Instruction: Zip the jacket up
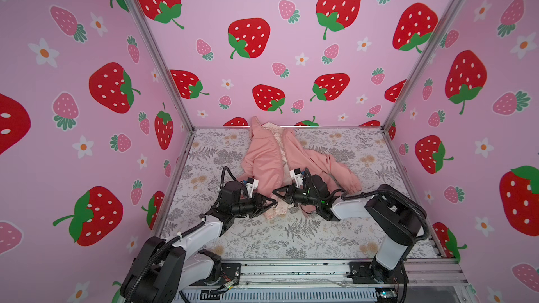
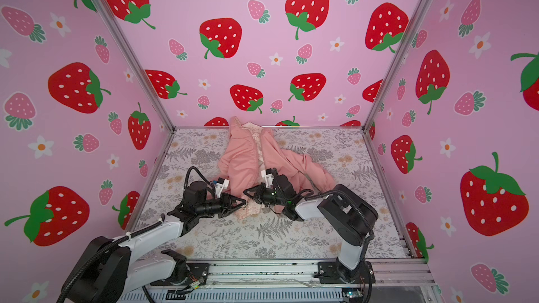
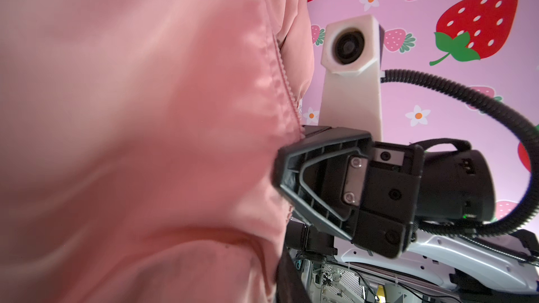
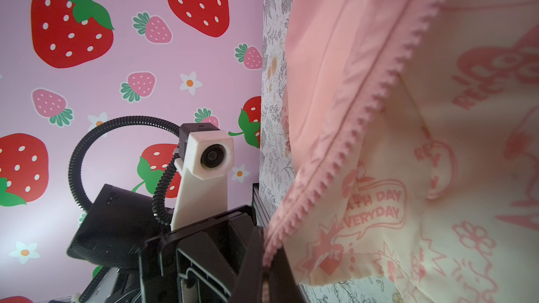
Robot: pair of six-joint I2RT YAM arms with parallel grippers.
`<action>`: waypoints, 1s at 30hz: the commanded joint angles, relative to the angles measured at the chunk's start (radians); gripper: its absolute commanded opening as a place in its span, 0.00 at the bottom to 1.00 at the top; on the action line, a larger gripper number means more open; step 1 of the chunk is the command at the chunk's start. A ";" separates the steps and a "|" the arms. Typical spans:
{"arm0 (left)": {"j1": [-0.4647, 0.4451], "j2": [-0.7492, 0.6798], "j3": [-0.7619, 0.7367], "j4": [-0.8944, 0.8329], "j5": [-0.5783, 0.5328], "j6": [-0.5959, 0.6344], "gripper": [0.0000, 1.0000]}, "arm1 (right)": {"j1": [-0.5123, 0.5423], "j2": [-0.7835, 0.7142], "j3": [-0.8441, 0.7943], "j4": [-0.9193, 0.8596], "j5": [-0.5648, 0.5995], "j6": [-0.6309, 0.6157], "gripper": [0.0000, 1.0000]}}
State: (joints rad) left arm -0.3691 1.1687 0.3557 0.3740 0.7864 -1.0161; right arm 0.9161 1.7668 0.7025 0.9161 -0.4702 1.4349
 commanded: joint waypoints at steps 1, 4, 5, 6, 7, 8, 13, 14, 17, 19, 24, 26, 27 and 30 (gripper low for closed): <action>-0.006 0.005 0.039 0.011 0.016 0.011 0.16 | 0.006 -0.024 0.025 0.013 -0.005 -0.004 0.00; -0.006 0.005 0.036 0.014 0.014 0.008 0.12 | 0.004 -0.025 0.023 0.013 -0.004 -0.004 0.00; -0.006 0.003 0.034 0.014 0.012 0.007 0.11 | 0.004 -0.026 0.022 0.013 -0.004 -0.005 0.00; -0.006 0.002 0.034 0.014 0.009 0.006 0.10 | 0.004 -0.025 0.022 0.013 -0.004 -0.004 0.00; -0.006 0.000 0.033 0.015 0.005 0.004 0.09 | 0.005 -0.026 0.023 0.013 -0.002 -0.005 0.00; -0.006 -0.002 0.034 0.015 0.004 0.004 0.08 | 0.005 -0.027 0.022 0.013 -0.003 -0.005 0.00; -0.006 -0.004 0.030 0.014 -0.007 -0.002 0.00 | 0.006 -0.028 0.019 0.013 -0.002 -0.005 0.00; -0.006 -0.004 0.029 0.014 -0.009 -0.003 0.00 | 0.003 -0.030 0.019 0.013 -0.001 -0.006 0.00; -0.005 -0.004 0.029 0.014 -0.010 -0.003 0.00 | 0.003 -0.031 0.018 0.013 -0.001 -0.008 0.00; -0.007 -0.006 0.027 0.014 -0.012 -0.002 0.00 | 0.004 -0.031 0.016 0.012 0.001 -0.011 0.00; -0.006 -0.012 0.025 0.013 -0.019 0.006 0.00 | -0.011 -0.046 0.009 -0.019 -0.001 -0.041 0.07; -0.006 -0.019 0.026 0.003 -0.025 0.017 0.00 | -0.022 -0.072 0.002 -0.063 0.009 -0.083 0.19; -0.006 -0.022 0.028 -0.007 -0.030 0.024 0.00 | -0.028 -0.088 -0.002 -0.094 0.017 -0.106 0.24; -0.007 -0.038 0.036 -0.053 -0.047 0.060 0.00 | -0.042 -0.157 -0.013 -0.222 0.062 -0.203 0.42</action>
State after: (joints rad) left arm -0.3714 1.1519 0.3565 0.3557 0.7563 -0.9981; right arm 0.8886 1.6806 0.6991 0.7937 -0.4538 1.3285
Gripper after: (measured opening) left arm 0.056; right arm 0.385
